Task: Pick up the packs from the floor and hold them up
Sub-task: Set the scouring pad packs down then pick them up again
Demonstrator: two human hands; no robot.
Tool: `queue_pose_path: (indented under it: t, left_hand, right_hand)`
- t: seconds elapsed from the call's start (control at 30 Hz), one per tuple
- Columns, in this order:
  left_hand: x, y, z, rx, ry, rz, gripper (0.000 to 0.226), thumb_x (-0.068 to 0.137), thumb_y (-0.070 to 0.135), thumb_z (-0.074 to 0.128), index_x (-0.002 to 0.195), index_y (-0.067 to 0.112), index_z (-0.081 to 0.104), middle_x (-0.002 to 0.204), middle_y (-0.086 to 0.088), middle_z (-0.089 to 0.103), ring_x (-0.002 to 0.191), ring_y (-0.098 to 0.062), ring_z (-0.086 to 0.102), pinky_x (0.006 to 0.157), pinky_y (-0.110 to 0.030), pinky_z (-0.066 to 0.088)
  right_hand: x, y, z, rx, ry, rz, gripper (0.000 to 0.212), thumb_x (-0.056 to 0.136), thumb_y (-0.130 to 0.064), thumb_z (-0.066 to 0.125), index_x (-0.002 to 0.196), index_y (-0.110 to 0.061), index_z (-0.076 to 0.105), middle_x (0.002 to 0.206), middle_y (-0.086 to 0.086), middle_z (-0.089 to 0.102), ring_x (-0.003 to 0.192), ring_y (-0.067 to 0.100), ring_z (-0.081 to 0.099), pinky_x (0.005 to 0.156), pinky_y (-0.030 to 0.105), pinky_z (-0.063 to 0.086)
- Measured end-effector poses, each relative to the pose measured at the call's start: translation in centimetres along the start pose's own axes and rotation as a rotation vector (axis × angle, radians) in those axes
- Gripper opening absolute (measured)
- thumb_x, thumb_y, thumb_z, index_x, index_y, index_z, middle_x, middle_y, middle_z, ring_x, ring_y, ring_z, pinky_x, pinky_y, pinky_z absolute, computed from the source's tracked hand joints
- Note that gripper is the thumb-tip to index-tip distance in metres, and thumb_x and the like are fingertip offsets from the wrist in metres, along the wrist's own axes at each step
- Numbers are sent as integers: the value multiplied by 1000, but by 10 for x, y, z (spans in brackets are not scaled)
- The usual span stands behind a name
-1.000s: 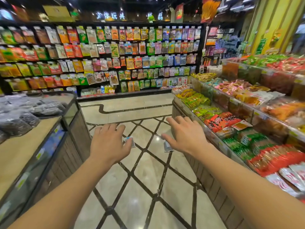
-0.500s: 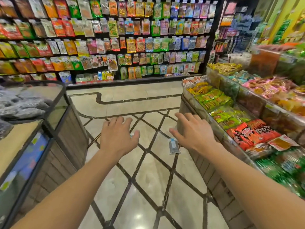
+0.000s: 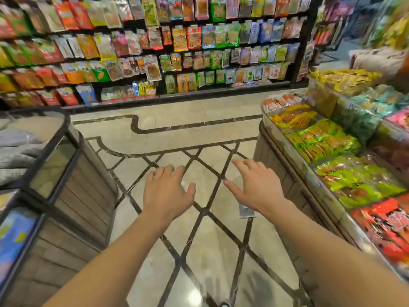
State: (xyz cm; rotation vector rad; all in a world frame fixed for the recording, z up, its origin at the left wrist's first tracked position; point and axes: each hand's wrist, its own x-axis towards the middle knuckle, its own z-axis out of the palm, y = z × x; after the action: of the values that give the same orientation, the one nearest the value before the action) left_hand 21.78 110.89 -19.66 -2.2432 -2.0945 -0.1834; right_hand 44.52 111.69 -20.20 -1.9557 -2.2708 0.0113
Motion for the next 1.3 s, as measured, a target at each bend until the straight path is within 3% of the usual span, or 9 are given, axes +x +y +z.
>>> queue_pose_path:
  t: [0.5, 0.77, 0.93, 1.13, 1.3]
  left_hand:
    - [199, -10, 104, -83, -135, -66, 67, 86, 55, 38, 135, 15, 62, 123, -12, 68, 118, -36, 60, 98, -47, 42]
    - [331, -36, 186, -126, -255, -24, 71, 88, 59, 32, 144, 21, 53, 136, -9, 63, 127, -31, 55, 105, -46, 39]
    - [412, -51, 250, -176, -304, -10, 65, 92, 56, 43, 144, 19, 55, 134, -8, 65, 127, -31, 56, 108, -48, 40]
    - [473, -57, 354, -14, -411, 111, 62, 97, 60, 35, 149, 28, 44, 144, 0, 56, 136, -23, 49, 114, -41, 35]
    - [489, -55, 472, -50, -547, 100, 63, 94, 58, 31, 147, 27, 47, 143, -2, 57, 136, -26, 47, 115, -46, 33]
  right_hand:
    - [213, 51, 83, -6, -146, -13, 65, 100, -66, 41, 152, -27, 39, 142, 7, 58, 127, 31, 56, 95, 45, 52]
    - [337, 62, 164, -9, -254, 58, 64, 101, -63, 40, 154, -27, 37, 144, 7, 56, 127, 32, 56, 97, 45, 51]
    - [413, 76, 230, 9, -364, 165, 64, 101, -63, 41, 156, -31, 33, 149, 3, 53, 134, 28, 51, 104, 44, 50]
    - [447, 102, 349, -23, -524, 154, 64, 100, -64, 43, 154, -31, 35, 146, 2, 55, 126, 27, 56, 96, 42, 53]
    - [453, 121, 471, -29, -658, 214, 64, 100, -66, 42, 155, -36, 29, 150, -2, 48, 133, 26, 52, 102, 44, 52]
